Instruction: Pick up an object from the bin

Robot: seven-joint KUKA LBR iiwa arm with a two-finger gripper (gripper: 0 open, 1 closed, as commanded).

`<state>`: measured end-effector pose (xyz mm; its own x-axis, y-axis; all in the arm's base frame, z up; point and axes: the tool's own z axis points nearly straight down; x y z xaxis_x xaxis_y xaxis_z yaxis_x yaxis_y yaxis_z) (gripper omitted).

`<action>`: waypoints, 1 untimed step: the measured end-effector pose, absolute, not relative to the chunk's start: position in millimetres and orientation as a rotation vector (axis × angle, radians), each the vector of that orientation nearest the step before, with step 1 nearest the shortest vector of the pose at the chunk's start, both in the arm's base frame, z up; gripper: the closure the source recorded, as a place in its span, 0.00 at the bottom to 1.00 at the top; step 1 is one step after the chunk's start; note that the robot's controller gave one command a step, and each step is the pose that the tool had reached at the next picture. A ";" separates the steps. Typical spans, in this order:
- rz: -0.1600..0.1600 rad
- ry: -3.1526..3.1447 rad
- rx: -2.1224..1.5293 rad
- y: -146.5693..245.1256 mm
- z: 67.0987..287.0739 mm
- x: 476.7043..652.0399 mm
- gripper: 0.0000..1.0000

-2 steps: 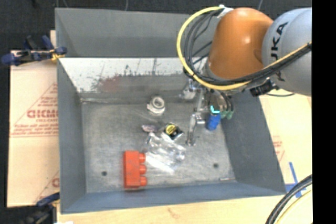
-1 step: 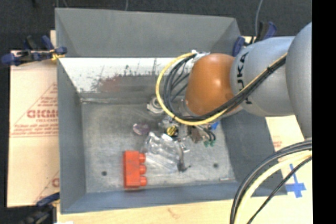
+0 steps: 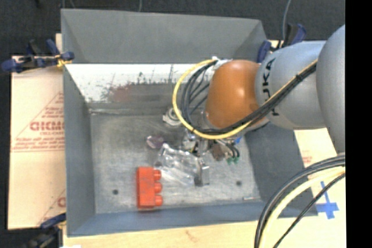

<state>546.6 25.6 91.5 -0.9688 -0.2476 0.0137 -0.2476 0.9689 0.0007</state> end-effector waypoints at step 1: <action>0.004 -3.103 0.569 27.1 212.8 562.9 1.00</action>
Offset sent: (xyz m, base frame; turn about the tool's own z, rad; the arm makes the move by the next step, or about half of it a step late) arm 0.0130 0.0022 0.1157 -0.1139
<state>562.9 27.1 212.8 -0.9348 -0.3550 -0.0123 -0.3550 0.9349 -0.0046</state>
